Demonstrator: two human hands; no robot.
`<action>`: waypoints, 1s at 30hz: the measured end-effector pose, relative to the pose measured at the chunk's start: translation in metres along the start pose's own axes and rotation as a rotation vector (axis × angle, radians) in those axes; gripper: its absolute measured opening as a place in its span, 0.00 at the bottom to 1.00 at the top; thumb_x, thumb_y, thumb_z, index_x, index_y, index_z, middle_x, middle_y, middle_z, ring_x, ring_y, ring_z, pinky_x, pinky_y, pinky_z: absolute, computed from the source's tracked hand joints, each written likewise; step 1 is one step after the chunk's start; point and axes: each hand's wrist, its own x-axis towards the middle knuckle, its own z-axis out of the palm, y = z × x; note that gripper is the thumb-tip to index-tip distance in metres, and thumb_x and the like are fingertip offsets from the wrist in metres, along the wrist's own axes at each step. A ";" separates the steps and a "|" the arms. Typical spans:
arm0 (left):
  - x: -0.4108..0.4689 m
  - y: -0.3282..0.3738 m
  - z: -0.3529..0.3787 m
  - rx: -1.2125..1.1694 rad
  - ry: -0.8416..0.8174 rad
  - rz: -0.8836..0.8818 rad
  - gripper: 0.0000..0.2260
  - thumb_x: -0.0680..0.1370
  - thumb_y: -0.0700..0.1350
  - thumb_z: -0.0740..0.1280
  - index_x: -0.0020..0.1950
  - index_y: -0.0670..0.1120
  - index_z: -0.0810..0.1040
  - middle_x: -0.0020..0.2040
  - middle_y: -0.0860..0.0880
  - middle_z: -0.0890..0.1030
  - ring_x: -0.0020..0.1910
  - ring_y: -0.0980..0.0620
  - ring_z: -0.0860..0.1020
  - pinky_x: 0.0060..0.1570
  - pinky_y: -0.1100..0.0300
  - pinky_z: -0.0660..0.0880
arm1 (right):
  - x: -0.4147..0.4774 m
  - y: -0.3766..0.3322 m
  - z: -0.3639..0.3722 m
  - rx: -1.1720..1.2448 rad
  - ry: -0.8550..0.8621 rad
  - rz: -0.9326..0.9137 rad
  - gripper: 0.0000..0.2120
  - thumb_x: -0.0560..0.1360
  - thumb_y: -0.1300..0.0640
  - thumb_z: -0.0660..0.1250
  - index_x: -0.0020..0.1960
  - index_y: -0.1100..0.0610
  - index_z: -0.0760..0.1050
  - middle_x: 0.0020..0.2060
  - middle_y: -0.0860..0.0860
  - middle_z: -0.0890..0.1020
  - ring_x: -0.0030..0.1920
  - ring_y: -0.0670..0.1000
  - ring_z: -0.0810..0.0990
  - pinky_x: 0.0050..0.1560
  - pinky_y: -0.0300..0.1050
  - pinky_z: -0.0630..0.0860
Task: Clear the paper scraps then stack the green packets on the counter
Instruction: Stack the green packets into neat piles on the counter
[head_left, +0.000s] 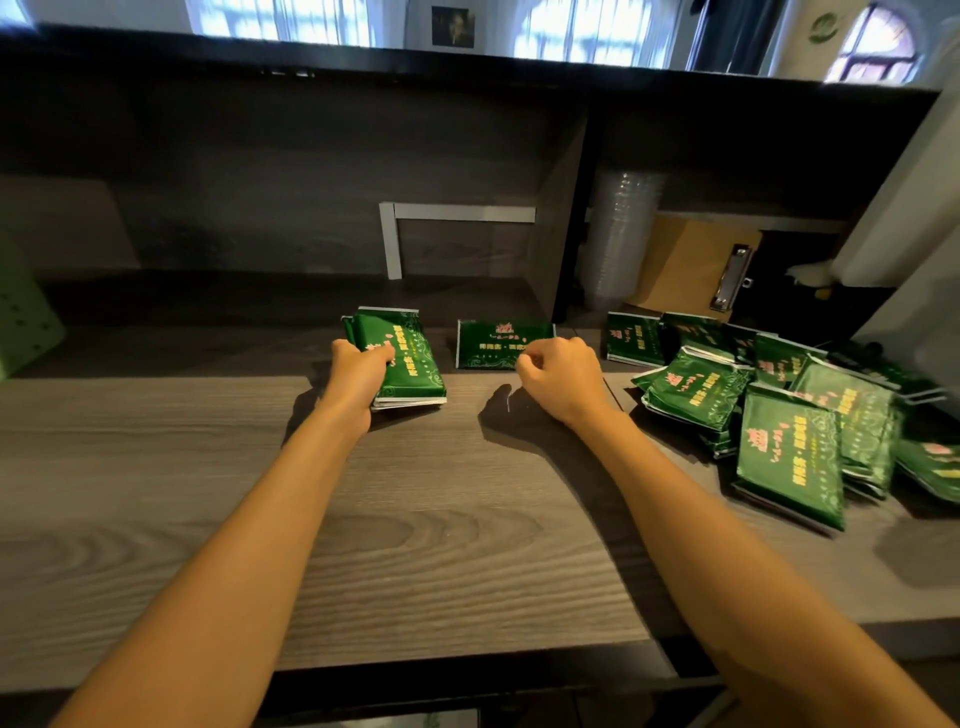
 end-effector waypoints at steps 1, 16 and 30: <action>0.000 0.000 0.000 -0.001 0.000 -0.002 0.18 0.78 0.39 0.63 0.67 0.42 0.64 0.57 0.42 0.76 0.49 0.45 0.78 0.38 0.54 0.75 | 0.000 0.001 0.000 0.006 0.062 0.017 0.12 0.76 0.58 0.61 0.42 0.63 0.80 0.37 0.58 0.81 0.38 0.54 0.76 0.41 0.46 0.71; -0.008 0.005 0.012 0.037 -0.058 0.042 0.16 0.78 0.38 0.63 0.65 0.41 0.66 0.58 0.42 0.76 0.51 0.46 0.77 0.44 0.54 0.74 | 0.031 -0.023 0.030 -0.097 -0.391 0.184 0.24 0.80 0.44 0.52 0.72 0.53 0.65 0.71 0.56 0.67 0.72 0.59 0.62 0.72 0.61 0.50; -0.025 0.008 0.015 0.167 -0.081 0.065 0.17 0.78 0.40 0.63 0.66 0.43 0.65 0.61 0.42 0.75 0.55 0.44 0.77 0.46 0.53 0.74 | -0.011 -0.008 -0.006 -0.225 -0.127 0.297 0.42 0.67 0.35 0.69 0.67 0.62 0.63 0.66 0.59 0.66 0.66 0.60 0.64 0.65 0.52 0.65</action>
